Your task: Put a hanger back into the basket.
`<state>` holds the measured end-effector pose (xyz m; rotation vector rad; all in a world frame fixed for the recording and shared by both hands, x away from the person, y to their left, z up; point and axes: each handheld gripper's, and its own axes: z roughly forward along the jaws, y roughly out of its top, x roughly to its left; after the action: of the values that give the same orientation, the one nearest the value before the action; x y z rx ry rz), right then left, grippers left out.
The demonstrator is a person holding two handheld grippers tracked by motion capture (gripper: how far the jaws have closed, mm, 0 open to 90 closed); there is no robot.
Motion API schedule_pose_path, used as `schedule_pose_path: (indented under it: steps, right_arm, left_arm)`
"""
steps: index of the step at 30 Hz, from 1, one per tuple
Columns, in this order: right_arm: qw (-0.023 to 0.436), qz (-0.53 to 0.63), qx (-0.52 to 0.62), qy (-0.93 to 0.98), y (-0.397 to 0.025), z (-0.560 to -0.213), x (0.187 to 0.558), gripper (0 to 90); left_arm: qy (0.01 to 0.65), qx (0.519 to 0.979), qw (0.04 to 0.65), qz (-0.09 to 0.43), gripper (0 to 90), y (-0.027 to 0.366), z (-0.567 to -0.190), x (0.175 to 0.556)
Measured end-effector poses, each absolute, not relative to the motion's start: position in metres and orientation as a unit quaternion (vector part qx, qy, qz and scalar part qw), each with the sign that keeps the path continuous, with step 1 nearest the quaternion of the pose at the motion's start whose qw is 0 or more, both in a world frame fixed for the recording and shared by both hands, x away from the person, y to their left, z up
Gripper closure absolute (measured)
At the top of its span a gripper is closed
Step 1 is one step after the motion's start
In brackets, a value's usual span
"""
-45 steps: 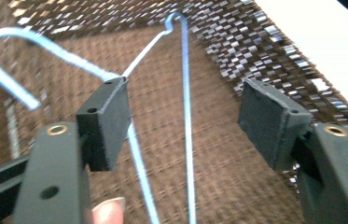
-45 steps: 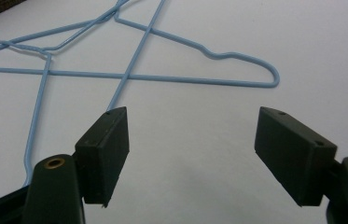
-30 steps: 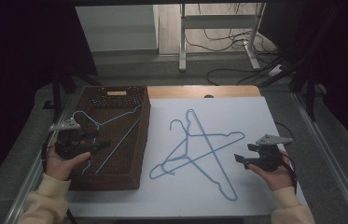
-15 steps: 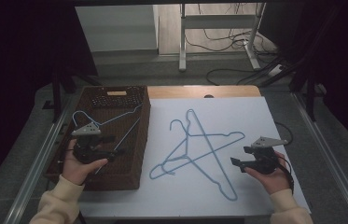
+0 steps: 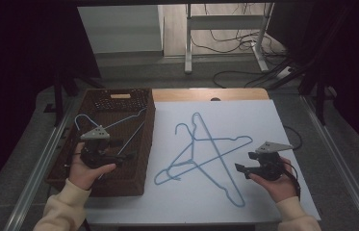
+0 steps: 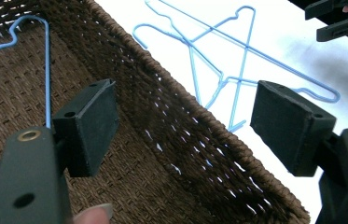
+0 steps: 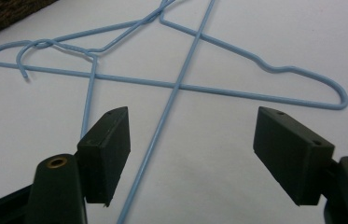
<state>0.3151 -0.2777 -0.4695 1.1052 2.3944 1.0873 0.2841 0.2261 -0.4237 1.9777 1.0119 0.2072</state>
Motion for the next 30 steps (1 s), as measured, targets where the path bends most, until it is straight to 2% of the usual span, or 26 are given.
schedule_pose_path:
  steps: [13, 30]
  right_arm:
    - [0.129, 0.360, 0.364, 0.849, -0.255, -0.473, 0.323, 32.1]
    - [0.112, 0.325, 0.329, 0.880, -0.193, -0.473, 0.343, 40.5]
  left_arm:
    - [0.409, 0.798, 0.434, 0.082, 22.8, 0.226, -0.426, 0.283]
    - [0.400, 0.800, 0.438, 0.085, 22.8, 0.222, -0.423, 0.282]
